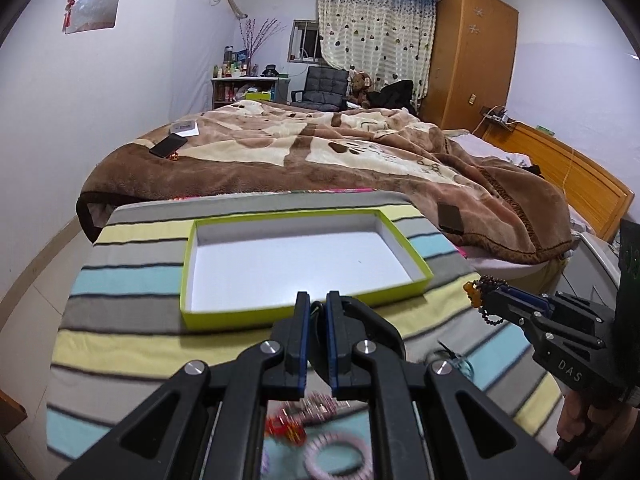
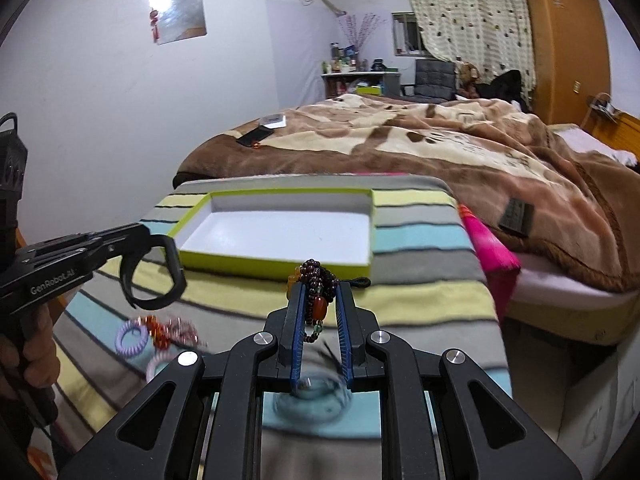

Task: Organize jewelry
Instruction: 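Carry the black band and beaded bracelet over the lime-green box with both grippers, then open the right gripper to drop the bracelet while the left gripper releases the band into the box, then withdraw both grippers from the box back toward the remaining jewelry, then grasp the pale pink coil hair tie with the left gripper while the right gripper grasps the grey earphone cable, then carry the pink coil hair tie and earphone cable into the lime-green box with both grippers, then open the left gripper to release the pink coil while the right gripper releases the cable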

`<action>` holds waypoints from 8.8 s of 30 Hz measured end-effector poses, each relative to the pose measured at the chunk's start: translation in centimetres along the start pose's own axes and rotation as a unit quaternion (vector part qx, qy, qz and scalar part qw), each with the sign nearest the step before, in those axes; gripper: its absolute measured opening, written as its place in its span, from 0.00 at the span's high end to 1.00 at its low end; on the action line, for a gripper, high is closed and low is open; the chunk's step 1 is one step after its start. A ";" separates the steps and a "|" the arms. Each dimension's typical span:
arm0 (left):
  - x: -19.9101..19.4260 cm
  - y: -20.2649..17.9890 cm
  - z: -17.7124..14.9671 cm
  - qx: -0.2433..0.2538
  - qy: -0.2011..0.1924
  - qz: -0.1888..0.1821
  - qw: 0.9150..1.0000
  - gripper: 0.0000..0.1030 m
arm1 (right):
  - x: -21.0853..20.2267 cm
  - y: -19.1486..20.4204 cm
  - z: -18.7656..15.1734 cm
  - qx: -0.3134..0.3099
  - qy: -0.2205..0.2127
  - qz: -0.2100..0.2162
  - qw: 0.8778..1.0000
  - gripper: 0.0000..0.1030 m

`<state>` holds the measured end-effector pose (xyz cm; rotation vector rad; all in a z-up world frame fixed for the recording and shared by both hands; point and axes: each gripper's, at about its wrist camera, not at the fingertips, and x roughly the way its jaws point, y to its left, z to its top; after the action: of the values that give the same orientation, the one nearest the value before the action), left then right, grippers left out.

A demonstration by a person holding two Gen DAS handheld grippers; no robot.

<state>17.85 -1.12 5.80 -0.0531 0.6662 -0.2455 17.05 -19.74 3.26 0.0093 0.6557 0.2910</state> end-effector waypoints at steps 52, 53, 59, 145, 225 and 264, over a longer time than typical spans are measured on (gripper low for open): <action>12.0 5.6 4.9 -0.016 0.033 0.033 0.999 0.80 | 16.4 1.7 6.9 -0.001 0.086 0.027 0.996 0.69; 11.3 5.3 4.7 -0.014 0.029 0.035 0.999 0.80 | 15.8 1.8 6.8 -0.002 0.081 0.026 0.996 0.69; 6.9 4.0 2.9 -0.007 -0.001 0.043 0.999 0.80 | 10.6 1.8 5.4 0.000 0.039 0.023 0.999 0.69; 0.6 -1.5 -11.1 -0.009 0.091 0.049 0.995 0.78 | 2.9 -1.7 -7.4 0.028 0.109 -0.048 0.992 0.90; 8.6 8.3 3.6 -0.018 0.019 0.074 0.997 0.91 | 12.4 -2.2 6.0 0.024 0.041 0.011 0.999 0.99; 10.6 9.1 3.4 -0.029 0.025 0.079 0.996 0.76 | 15.5 -3.2 6.6 0.033 0.068 0.009 0.997 0.84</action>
<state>29.90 5.00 0.85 -0.0494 0.7230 -0.0756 33.53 -18.09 -1.15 0.0588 0.8001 0.2895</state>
